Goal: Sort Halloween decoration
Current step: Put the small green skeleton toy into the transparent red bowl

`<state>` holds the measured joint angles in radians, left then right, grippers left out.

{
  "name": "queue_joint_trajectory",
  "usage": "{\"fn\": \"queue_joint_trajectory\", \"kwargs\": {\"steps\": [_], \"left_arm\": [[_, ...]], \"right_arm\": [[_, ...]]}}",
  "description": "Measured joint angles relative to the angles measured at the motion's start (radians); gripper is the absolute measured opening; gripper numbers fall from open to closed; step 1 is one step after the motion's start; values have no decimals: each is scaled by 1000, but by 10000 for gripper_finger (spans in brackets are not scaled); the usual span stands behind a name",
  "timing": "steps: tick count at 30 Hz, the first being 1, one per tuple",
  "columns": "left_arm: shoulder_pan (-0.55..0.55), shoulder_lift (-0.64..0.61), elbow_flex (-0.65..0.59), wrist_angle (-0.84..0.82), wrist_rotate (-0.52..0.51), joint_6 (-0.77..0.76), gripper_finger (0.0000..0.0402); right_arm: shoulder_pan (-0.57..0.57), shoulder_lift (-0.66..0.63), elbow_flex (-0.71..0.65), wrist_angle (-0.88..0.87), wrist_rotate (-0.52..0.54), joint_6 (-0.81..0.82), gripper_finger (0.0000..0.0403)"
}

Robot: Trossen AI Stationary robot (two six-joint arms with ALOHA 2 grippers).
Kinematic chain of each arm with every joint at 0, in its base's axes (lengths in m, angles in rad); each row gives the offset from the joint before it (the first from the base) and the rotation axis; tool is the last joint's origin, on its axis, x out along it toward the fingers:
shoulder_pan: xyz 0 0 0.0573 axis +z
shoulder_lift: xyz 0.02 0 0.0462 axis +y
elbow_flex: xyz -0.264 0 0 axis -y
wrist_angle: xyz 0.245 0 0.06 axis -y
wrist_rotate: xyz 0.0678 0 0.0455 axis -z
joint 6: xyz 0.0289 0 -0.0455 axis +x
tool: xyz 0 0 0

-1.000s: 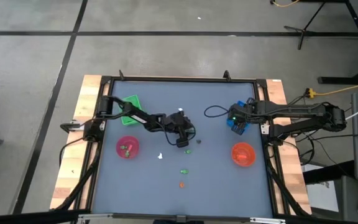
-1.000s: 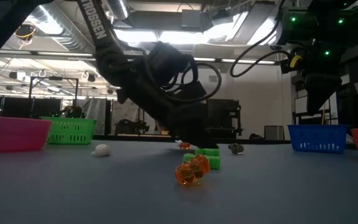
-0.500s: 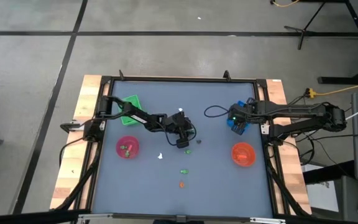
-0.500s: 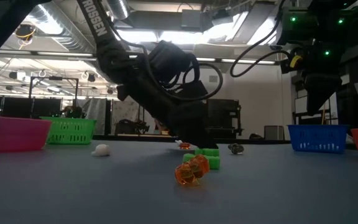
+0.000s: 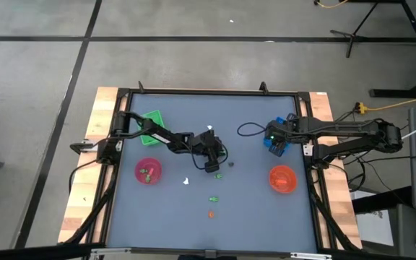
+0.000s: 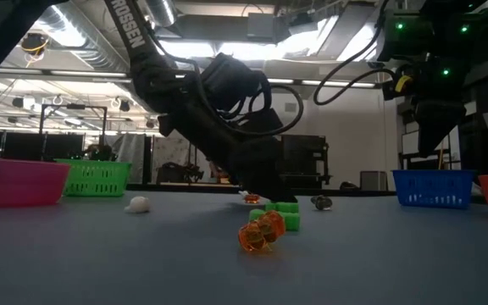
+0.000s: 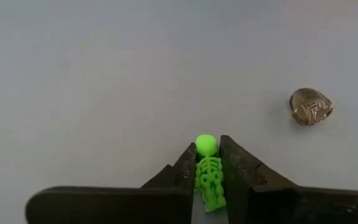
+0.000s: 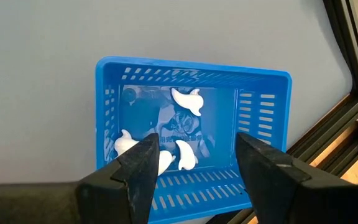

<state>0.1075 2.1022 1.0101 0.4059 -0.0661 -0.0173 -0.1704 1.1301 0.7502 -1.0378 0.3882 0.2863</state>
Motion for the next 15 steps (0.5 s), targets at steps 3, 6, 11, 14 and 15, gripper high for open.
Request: {"fn": "queue_joint_trajectory", "kwargs": {"steps": [3,6,11,14,15], "left_arm": [[-1,-15,-2,-5,-5,3,32],[1,-44,-5,-28,-16,5,33],[3,-110,-6,-59,-72,5,31],[1,-161,-4,-94,-82,5,33],[0,-181,-4,-119,-82,5,33]], "right_arm": [[0,0,0,0,0,0,211],[0,0,0,0,0,0,211],[0,0,0,0,0,0,211],[0,0,0,0,0,0,211],[0,0,0,0,0,0,211]]}}
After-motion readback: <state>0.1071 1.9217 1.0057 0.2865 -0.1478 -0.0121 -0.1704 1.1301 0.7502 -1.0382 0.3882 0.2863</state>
